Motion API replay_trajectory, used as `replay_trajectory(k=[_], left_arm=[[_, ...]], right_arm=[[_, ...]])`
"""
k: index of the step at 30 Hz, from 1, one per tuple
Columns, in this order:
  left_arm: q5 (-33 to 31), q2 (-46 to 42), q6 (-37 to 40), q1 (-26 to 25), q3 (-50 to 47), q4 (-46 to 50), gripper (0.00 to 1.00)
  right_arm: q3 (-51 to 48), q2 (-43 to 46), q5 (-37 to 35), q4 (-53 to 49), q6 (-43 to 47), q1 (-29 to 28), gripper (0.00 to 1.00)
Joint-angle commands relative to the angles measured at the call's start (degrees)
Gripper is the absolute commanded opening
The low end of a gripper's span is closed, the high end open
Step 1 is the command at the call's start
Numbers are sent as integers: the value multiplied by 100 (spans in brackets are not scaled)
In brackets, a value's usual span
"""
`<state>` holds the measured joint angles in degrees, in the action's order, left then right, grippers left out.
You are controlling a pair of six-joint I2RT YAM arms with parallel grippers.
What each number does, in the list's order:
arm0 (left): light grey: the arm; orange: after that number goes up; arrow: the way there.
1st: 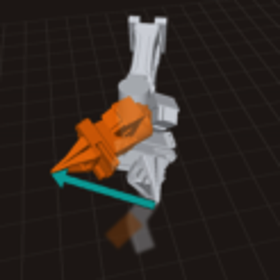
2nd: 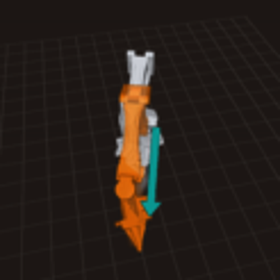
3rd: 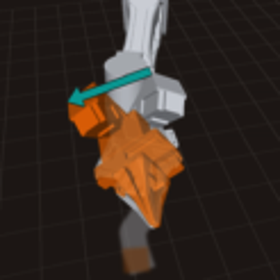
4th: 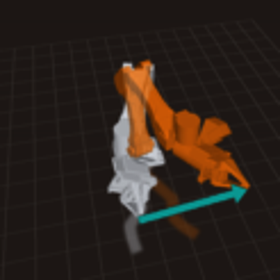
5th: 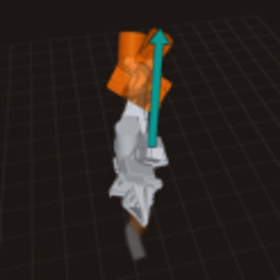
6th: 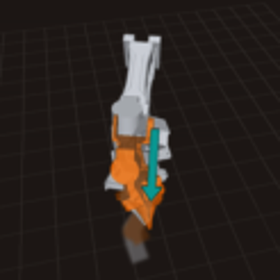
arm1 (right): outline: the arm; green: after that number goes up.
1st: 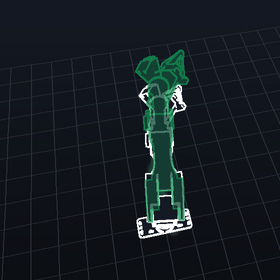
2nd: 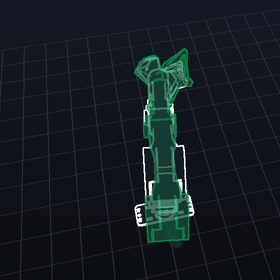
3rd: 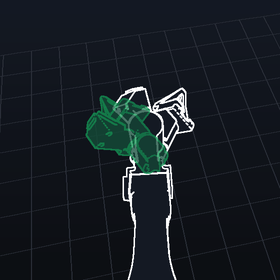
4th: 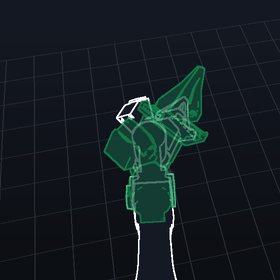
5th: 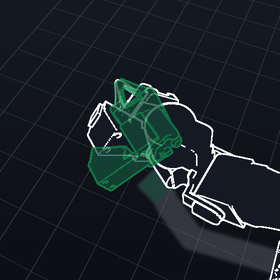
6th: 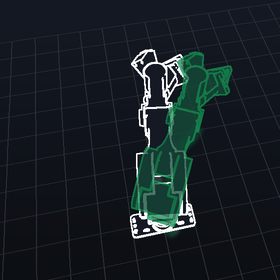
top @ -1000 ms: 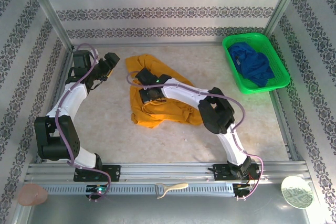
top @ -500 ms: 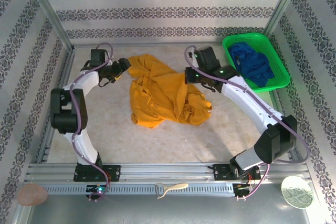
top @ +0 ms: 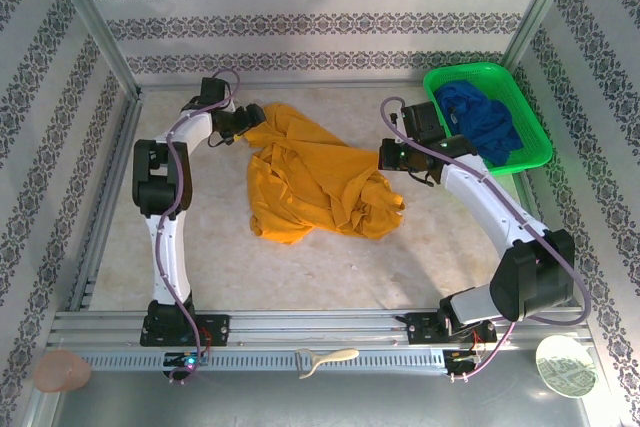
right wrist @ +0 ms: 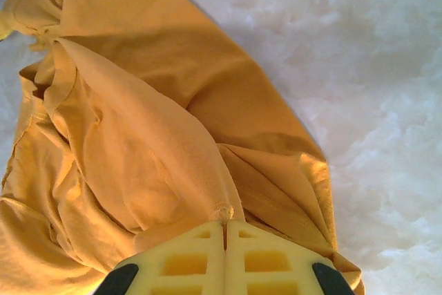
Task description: Fold the inside-out t-shirt
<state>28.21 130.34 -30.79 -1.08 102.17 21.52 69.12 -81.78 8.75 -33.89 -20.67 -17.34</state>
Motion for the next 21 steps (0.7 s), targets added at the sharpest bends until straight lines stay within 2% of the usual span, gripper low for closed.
replay_trajectory(k=[1,2,7,8,13,16,21], left_arm=[[-83,207,140,-21,267,273,80],[-41,260,98,-26,298,206,75],[198,381,-221,-39,379,-354,8],[233,299,-279,-38,412,-444,0],[107,-946,-740,-11,469,-977,0],[-98,-1789,-929,53,873,-944,0],[-325,-2916,-1165,222,1489,-758,0]], right_arm=[[100,82,166,86,34,76,0],[131,66,185,93,37,96,0],[399,14,415,132,-34,327,0],[535,-2,482,131,-71,404,0],[1833,-31,777,171,-433,1079,0],[2685,40,1009,386,-862,1519,0],[3376,385,1270,921,-1555,2120,0]])
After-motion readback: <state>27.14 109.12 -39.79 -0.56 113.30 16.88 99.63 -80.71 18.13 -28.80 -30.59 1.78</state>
